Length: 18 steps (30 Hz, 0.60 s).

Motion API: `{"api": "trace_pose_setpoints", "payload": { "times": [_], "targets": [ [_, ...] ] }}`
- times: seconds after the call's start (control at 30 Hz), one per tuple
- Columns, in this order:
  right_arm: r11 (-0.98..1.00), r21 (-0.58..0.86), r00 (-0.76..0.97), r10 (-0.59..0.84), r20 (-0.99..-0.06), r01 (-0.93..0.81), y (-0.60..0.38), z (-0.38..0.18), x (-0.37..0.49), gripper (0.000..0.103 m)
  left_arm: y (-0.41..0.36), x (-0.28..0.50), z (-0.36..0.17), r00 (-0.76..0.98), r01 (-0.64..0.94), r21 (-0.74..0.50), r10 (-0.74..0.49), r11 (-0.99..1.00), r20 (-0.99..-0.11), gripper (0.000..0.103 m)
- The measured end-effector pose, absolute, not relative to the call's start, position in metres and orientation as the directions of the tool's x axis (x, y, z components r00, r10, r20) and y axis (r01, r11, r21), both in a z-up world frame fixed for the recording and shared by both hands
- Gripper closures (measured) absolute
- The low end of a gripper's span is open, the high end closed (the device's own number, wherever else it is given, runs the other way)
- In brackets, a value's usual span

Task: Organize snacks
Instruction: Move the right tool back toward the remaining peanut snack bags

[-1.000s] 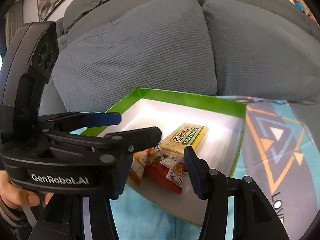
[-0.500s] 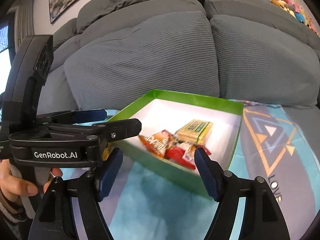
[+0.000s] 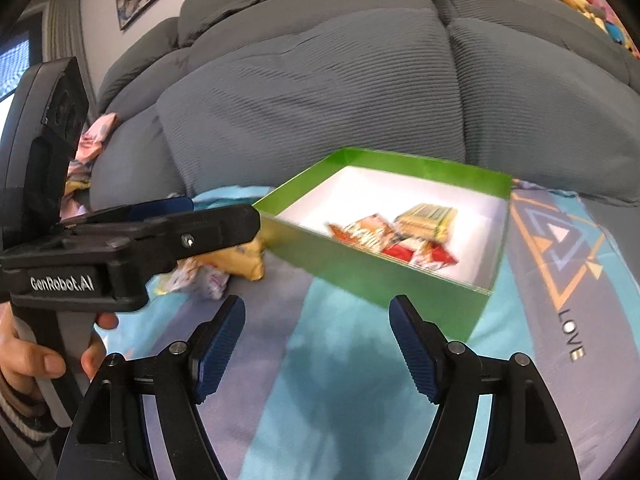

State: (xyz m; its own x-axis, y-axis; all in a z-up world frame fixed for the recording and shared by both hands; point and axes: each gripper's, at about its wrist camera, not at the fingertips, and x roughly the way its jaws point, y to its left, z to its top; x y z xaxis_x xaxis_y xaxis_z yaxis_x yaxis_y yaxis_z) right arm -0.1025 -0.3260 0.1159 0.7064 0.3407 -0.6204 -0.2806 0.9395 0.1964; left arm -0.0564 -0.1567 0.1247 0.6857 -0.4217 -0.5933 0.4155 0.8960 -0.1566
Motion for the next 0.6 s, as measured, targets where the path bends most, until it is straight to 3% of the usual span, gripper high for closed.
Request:
{"api": "trace_pose_setpoints", "payload": {
  "times": [0.6],
  "targets": [
    [0.866,0.235,0.564,0.472,-0.677,-0.442,-0.26,0.09,-0.108,0.028,-0.015,-0.085,0.079,0.716,0.156,-0.269,-0.296,0.95,-0.632,0.0]
  ]
}}
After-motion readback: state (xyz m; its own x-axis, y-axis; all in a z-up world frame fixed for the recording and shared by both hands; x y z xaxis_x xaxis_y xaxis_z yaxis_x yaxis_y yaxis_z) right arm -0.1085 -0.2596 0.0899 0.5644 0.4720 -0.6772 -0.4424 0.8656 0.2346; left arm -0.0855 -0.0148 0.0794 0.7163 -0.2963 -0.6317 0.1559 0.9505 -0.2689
